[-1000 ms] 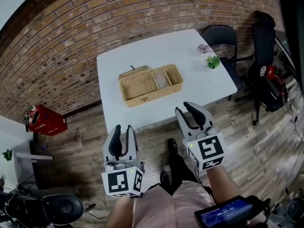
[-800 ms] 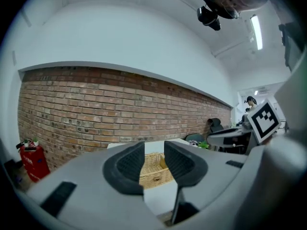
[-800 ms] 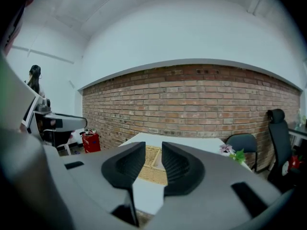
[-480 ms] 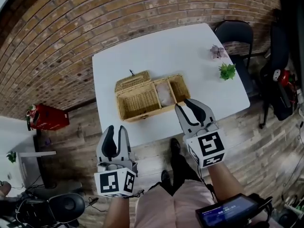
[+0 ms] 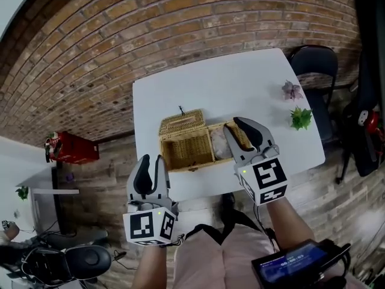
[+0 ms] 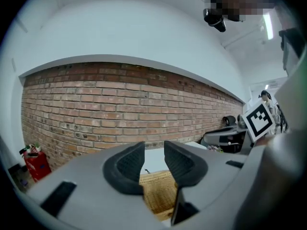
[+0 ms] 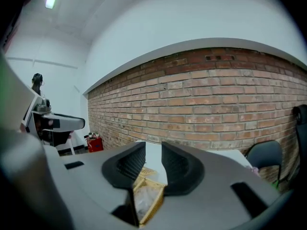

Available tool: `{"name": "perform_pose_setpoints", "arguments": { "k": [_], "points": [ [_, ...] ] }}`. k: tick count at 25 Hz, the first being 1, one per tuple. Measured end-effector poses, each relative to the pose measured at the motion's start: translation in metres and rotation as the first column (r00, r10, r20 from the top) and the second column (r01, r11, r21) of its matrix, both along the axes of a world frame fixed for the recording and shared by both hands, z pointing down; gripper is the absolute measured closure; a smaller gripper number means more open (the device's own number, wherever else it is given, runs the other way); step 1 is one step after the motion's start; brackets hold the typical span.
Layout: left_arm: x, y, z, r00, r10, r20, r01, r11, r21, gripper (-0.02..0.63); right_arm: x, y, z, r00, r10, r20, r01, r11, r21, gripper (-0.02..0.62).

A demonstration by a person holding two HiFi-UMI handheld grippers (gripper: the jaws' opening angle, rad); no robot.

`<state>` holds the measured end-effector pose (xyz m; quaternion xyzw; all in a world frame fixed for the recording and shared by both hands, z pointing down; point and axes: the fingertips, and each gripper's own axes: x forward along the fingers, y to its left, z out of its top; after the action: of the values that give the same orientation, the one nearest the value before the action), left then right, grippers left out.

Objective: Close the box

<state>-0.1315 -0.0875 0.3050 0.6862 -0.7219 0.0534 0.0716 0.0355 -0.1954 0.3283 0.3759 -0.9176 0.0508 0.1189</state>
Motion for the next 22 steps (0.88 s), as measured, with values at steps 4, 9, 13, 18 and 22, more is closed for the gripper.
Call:
{"name": "perform_pose_setpoints", "arguments": {
  "k": [4,9,13,18,22],
  "points": [
    [-0.008,-0.013,-0.017,1.000,-0.022,0.011,0.022,0.999,0.035,0.474,-0.008,-0.021,-0.021,1.000,-0.020,0.004,0.020,0.999,0.049,0.490],
    [-0.026,-0.029,-0.032,0.999,-0.042,0.016,0.041,0.996,0.075,0.474,-0.020,-0.039,-0.036,0.999,-0.034,-0.006,0.034,0.996,0.088,0.489],
    [-0.040,-0.048,-0.028,0.999,-0.035,0.011,0.034,0.997,0.065,0.474,-0.030,-0.054,-0.032,0.999,-0.039,-0.037,0.042,0.996,0.084,0.489],
    [-0.068,-0.076,0.011,1.000,-0.017,-0.008,0.016,0.999,-0.041,0.474,-0.049,-0.078,-0.005,0.993,-0.047,-0.112,0.052,0.998,0.045,0.489],
    [-0.085,-0.097,0.050,0.995,0.009,-0.100,-0.022,0.990,-0.136,0.469,-0.055,-0.097,0.032,0.982,-0.076,-0.173,0.067,0.996,-0.056,0.489]
  ]
}}
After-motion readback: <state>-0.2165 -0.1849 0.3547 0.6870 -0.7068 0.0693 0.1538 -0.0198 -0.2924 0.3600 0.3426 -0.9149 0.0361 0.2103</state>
